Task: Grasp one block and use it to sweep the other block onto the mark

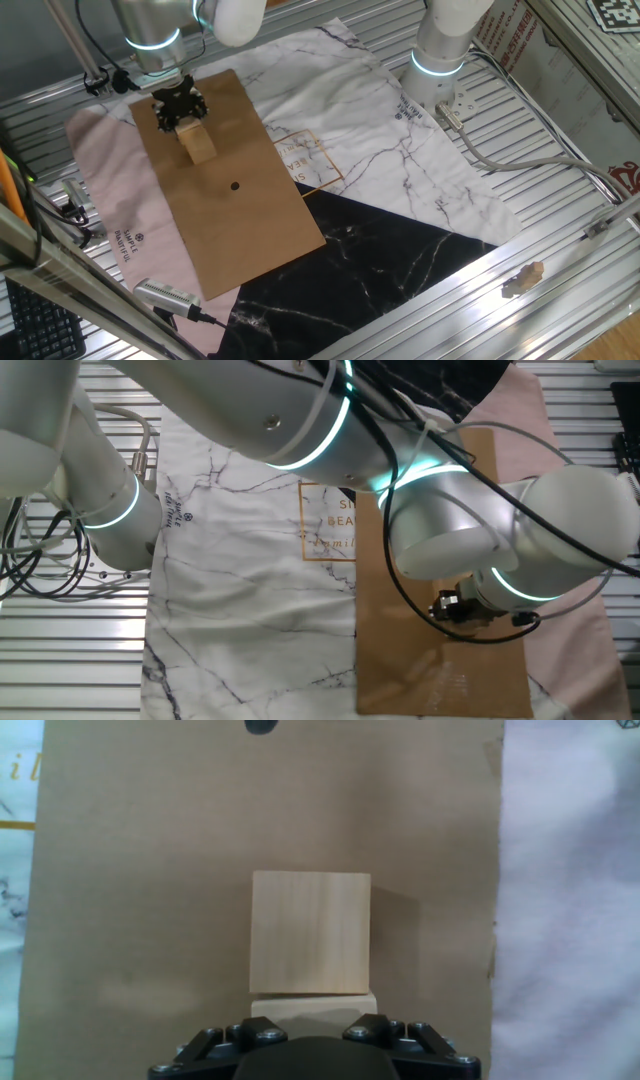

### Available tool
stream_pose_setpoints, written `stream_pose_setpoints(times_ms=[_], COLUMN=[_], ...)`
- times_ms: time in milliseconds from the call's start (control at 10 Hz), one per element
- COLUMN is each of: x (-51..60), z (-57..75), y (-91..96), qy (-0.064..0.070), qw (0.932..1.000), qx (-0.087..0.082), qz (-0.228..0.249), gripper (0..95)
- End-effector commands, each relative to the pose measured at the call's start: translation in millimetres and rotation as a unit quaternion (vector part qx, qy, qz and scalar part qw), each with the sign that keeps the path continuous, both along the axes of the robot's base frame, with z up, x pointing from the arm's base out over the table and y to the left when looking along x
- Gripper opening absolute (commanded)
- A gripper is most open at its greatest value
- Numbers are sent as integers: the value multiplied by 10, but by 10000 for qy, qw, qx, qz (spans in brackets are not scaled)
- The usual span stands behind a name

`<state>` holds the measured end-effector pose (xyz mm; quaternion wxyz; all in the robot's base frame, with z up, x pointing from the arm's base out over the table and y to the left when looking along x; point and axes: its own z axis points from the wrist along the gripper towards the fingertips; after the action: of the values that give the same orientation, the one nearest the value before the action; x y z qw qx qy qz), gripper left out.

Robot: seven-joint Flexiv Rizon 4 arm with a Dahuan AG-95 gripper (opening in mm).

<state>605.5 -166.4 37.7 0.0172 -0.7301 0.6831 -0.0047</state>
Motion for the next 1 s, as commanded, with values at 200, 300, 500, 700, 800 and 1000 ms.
stream_pose_setpoints(times_ms=[200, 300, 500, 700, 800, 1000], x=[27, 38, 55, 84, 89, 107], z=[-21, -20, -7, 18, 24, 34], y=[21, 38, 83, 168, 189, 243], qy=[-6, 2, 7, 20, 20, 21], qw=[10000, 10000, 10000, 10000, 10000, 10000], qx=[22, 10, -12, -29, -46, -50], qz=[8, 9, 10, 4, 2, -14], gripper=[0, 0, 0, 0, 0, 0])
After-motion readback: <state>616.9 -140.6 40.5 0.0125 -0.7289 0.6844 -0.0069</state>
